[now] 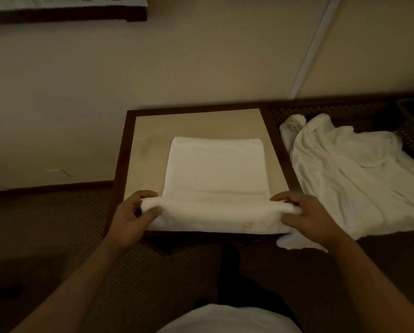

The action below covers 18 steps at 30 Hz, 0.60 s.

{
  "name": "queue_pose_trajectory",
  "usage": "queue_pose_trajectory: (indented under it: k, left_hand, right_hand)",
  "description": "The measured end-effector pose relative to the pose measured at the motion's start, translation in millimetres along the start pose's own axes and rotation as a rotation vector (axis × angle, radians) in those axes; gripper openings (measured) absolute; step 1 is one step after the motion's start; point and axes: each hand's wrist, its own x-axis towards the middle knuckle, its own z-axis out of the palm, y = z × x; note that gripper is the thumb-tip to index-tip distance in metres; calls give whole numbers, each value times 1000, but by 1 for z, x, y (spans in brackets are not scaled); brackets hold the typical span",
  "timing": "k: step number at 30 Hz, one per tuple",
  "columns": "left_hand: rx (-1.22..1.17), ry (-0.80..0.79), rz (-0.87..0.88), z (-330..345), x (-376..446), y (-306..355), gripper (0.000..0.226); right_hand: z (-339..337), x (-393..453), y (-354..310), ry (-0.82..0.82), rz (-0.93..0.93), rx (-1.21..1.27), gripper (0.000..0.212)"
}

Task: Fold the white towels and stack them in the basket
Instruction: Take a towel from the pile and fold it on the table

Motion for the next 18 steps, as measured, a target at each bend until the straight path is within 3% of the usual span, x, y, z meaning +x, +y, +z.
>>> queue_pose_trajectory:
  k: [3,10,14,18]
  left_hand:
    - [-116,86,-31,4,7,19,22]
    - [0,256,-23,25,92,48,25]
    - [110,249,-59,47,167,57,34]
    - [240,142,-188,69,231,27,51]
  right_hand:
    - [-14,3,-8,83,-13,183,38]
    - [-23,70,-14,306,22,390,27]
    - [-26,142,4,375,82,461,24]
    - [-14,217,42,307,234,351,33]
